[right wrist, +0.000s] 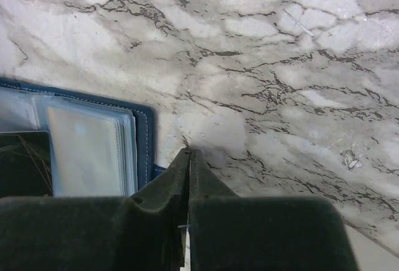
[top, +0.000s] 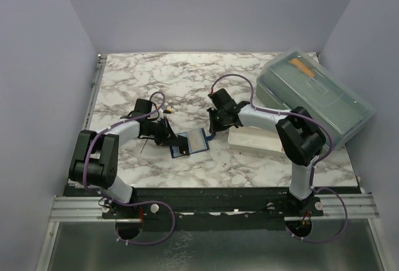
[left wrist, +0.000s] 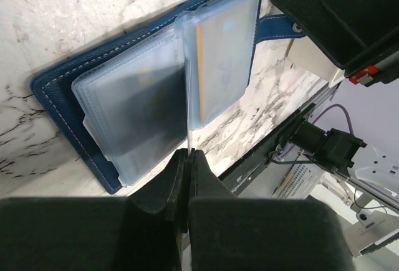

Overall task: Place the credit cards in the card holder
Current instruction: Insert the credit card into the card holder.

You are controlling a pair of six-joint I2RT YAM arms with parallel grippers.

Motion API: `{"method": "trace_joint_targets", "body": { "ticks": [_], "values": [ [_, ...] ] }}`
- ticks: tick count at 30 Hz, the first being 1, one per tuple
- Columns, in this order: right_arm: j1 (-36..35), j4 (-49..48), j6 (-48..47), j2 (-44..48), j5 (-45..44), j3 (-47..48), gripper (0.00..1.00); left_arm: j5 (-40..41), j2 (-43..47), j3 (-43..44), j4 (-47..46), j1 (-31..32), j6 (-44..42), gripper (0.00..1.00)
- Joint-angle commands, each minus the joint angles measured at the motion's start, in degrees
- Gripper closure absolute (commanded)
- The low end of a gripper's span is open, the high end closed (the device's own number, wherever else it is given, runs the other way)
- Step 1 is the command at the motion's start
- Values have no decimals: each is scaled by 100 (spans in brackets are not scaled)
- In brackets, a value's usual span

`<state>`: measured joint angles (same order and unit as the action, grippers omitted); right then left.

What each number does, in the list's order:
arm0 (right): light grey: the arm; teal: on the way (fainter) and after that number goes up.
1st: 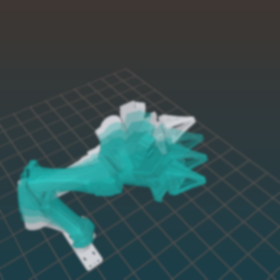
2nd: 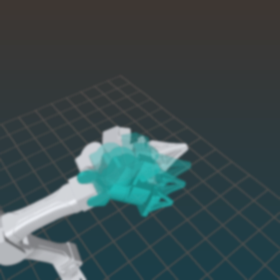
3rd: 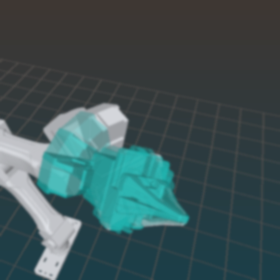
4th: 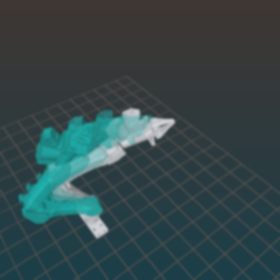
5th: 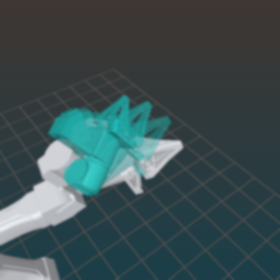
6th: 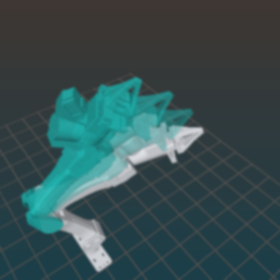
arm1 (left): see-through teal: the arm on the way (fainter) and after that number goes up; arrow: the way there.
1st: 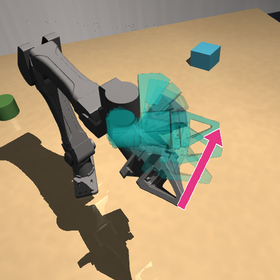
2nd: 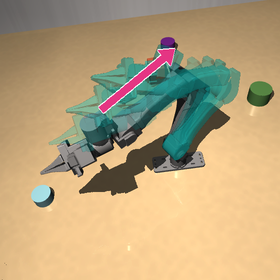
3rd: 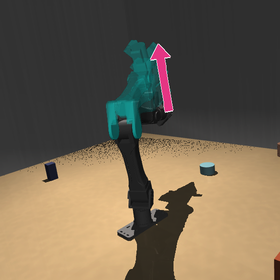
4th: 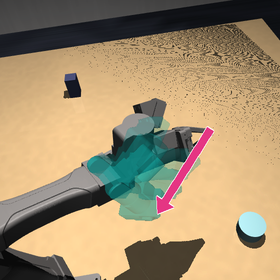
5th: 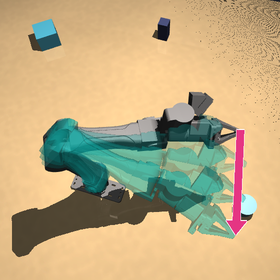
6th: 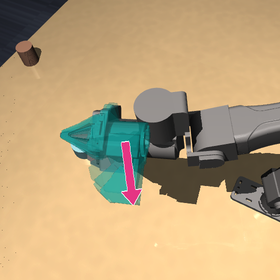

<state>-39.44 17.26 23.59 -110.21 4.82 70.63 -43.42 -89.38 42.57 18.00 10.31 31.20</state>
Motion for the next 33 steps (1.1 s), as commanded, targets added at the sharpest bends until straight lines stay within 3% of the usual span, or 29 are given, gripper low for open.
{"method": "trace_joint_targets", "body": {
  "ticks": [1, 33],
  "values": [
    [15, 173, -94, -207, -304, 159, 98, -190, 301, -97, -139, -33, 44, 100],
    [15, 321, -250, -404, -306, 355, 100, -421, 24, -218, -429, -118, 124, 100]
  ]
}}
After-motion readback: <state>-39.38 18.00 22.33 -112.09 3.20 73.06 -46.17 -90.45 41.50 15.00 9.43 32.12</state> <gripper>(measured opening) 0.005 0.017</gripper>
